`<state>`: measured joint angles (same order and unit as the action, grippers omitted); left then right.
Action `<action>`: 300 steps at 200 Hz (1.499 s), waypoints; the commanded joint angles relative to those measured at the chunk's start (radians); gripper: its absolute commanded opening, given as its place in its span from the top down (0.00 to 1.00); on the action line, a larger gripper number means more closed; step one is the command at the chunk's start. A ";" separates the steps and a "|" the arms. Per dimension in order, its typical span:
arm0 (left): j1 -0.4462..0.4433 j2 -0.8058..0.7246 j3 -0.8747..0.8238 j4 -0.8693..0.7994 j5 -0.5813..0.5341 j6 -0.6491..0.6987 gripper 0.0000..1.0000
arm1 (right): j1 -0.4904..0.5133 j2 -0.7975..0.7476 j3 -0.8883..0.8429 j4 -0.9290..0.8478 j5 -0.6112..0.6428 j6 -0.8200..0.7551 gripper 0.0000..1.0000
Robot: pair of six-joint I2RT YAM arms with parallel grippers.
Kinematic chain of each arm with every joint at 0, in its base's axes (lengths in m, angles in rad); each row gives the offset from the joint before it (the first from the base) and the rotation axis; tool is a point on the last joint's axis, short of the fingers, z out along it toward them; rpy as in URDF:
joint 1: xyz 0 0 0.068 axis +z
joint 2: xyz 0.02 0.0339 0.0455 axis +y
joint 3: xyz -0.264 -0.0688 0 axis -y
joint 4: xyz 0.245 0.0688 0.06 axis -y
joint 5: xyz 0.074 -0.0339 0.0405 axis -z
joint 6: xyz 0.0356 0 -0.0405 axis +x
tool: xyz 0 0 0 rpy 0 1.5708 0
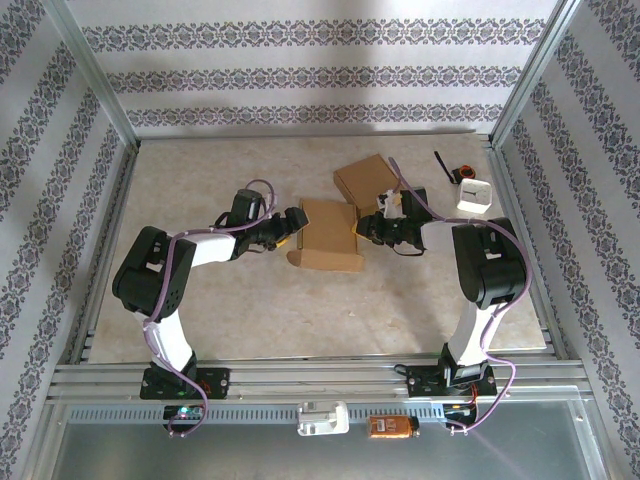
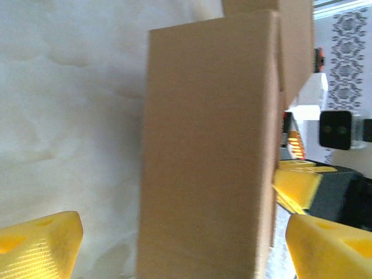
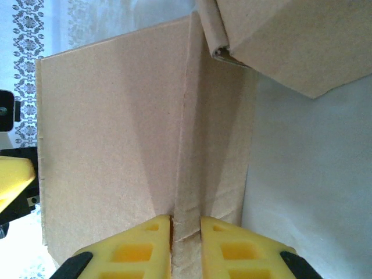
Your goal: Fold the paper box
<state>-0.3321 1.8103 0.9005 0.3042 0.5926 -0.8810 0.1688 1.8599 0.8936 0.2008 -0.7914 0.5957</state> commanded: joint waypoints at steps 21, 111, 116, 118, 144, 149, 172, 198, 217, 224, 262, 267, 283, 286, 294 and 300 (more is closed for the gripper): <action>-0.011 0.023 0.024 0.028 0.019 -0.002 0.09 | -0.022 0.071 -0.035 -0.139 0.122 -0.042 0.83; -0.089 0.099 0.024 0.280 0.033 -0.156 0.32 | -0.017 0.076 -0.018 -0.182 0.149 -0.061 0.82; -0.088 0.093 0.019 0.282 0.027 -0.164 0.33 | -0.017 0.076 -0.020 -0.181 0.149 -0.062 0.82; -0.089 0.090 0.017 0.284 0.024 -0.166 0.34 | -0.017 0.076 -0.019 -0.181 0.147 -0.062 0.82; -0.091 0.062 -0.003 0.324 0.002 -0.224 0.45 | -0.013 0.059 -0.019 -0.177 0.128 -0.061 0.74; -0.091 0.059 -0.004 0.326 0.000 -0.233 0.48 | -0.010 0.051 -0.019 -0.177 0.122 -0.060 0.71; -0.094 0.036 0.004 0.262 -0.023 -0.230 0.55 | 0.003 -0.023 -0.019 -0.187 0.122 -0.056 0.51; -0.094 -0.009 0.022 0.085 -0.089 -0.148 0.59 | 0.013 -0.150 -0.022 -0.207 0.170 -0.065 0.39; -0.092 -0.043 0.026 0.034 -0.112 -0.125 0.58 | 0.034 -0.256 -0.027 -0.230 0.240 -0.104 0.29; -0.091 -0.052 0.029 0.019 -0.113 -0.122 0.57 | 0.049 -0.295 -0.027 -0.241 0.274 -0.130 0.26; -0.082 -0.098 0.043 -0.009 -0.110 -0.142 0.55 | 0.232 -0.505 -0.068 -0.193 0.533 -0.436 0.25; -0.080 -0.103 0.044 -0.012 -0.109 -0.150 0.55 | 0.271 -0.533 -0.085 -0.165 0.568 -0.513 0.24; -0.075 -0.119 0.059 -0.047 -0.111 -0.176 0.54 | 0.386 -0.598 -0.150 -0.068 0.630 -0.777 0.21; -0.073 -0.122 0.061 -0.052 -0.112 -0.182 0.54 | 0.407 -0.606 -0.162 -0.044 0.637 -0.828 0.20; -0.071 -0.132 0.062 -0.065 -0.121 -0.202 0.54 | 0.457 -0.621 -0.196 0.008 0.665 -0.968 0.19; -0.069 -0.142 0.061 -0.073 -0.133 -0.224 0.54 | 0.493 -0.625 -0.220 0.042 0.683 -1.078 0.18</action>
<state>-0.4168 1.7256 0.9264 0.2924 0.4900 -1.0443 0.5560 1.2629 0.7704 0.1001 -0.2649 0.0219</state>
